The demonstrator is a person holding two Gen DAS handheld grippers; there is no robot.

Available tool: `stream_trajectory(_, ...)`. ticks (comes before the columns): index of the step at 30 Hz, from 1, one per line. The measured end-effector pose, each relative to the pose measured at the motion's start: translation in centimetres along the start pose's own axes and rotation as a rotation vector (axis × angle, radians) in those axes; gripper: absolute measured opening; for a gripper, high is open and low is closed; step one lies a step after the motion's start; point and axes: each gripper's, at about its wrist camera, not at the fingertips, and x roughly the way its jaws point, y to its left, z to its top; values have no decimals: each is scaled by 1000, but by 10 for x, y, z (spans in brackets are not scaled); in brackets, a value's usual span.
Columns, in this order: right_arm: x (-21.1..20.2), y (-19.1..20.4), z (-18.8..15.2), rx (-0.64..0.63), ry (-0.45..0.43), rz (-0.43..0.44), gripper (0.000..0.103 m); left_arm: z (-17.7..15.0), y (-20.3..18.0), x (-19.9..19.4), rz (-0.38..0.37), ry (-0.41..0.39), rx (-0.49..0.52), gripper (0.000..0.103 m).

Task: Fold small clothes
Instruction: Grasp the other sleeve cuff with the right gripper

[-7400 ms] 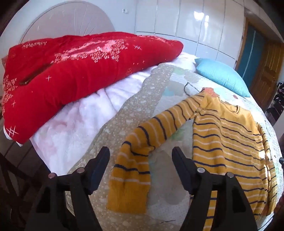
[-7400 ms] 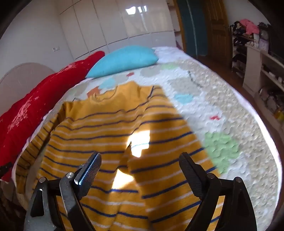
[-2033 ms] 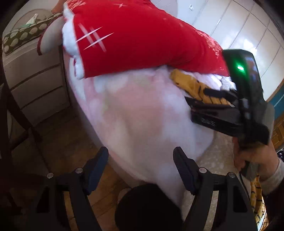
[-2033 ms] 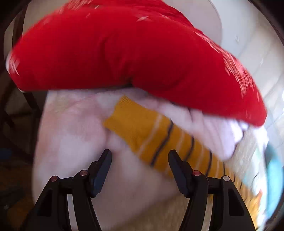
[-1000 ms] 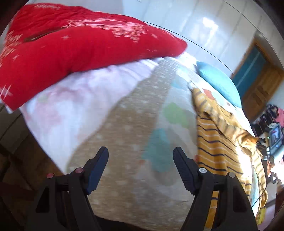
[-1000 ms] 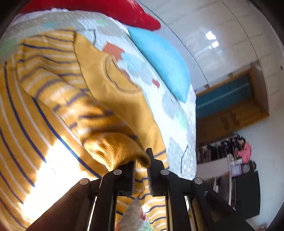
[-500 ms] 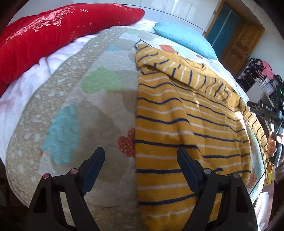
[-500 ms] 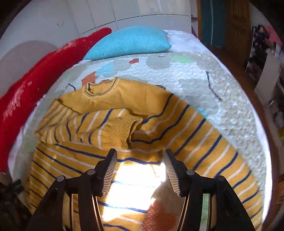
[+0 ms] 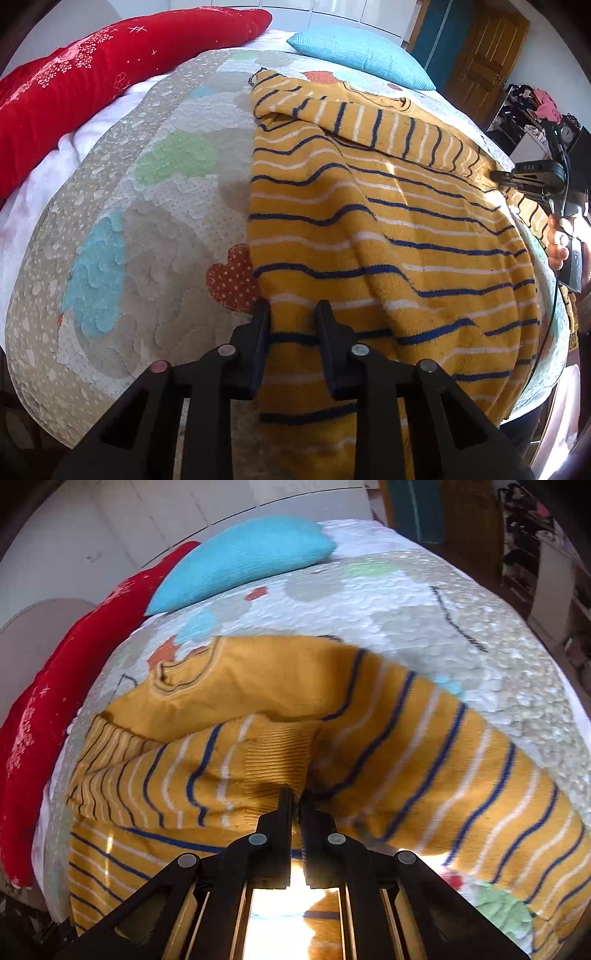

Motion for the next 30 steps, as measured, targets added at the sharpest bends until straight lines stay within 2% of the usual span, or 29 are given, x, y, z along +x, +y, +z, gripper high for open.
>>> stream_trajectory(1,-3,-7,1,3,-10,-81,1,0,-1,0,-1,-1,1,15)
stream_trajectory(3,-8,-21,2,15,-29,-233,1,1,-4,0,7,4,5,12)
stream_trajectory(4,-12,-30,1,46,-27,-248,1,1,-5,-1,21,6,7,11)
stream_trajectory(6,-22,-44,-3,99,-22,-179,2,1,-4,-4,47,13,3,10)
stream_trajectory(7,-30,-49,-7,107,-27,-145,5,1,-2,-5,55,17,0,10)
stream_trajectory(9,-49,-54,-19,102,-63,-118,21,-1,1,-9,70,19,-1,10)
stream_trajectory(10,-59,-58,-26,104,-83,-108,38,-2,3,-12,70,16,-7,10)
stream_trajectory(11,-69,-63,-34,114,-100,-96,48,-3,5,-14,64,15,-19,10)
stream_trajectory(15,-96,-91,-71,195,-118,-27,49,-7,14,-23,23,15,-70,12)
stream_trajectory(18,-107,-114,-98,277,-103,31,52,-9,12,-31,32,2,-70,17)
stream_trajectory(20,-117,-128,-120,337,-105,78,58,-11,9,-38,33,-13,-65,33)
stream_trajectory(21,-124,-136,-132,365,-113,91,59,-12,7,-41,27,-20,-62,46)
stream_trajectory(22,-130,-143,-145,396,-124,102,61,-14,6,-43,23,-26,-58,56)
stream_trajectory(26,-154,-185,-190,573,-194,194,63,-16,0,-47,19,-21,-20,58)
stream_trajectory(30,-170,-232,-207,774,-292,329,73,-13,-9,-48,6,-26,-3,59)
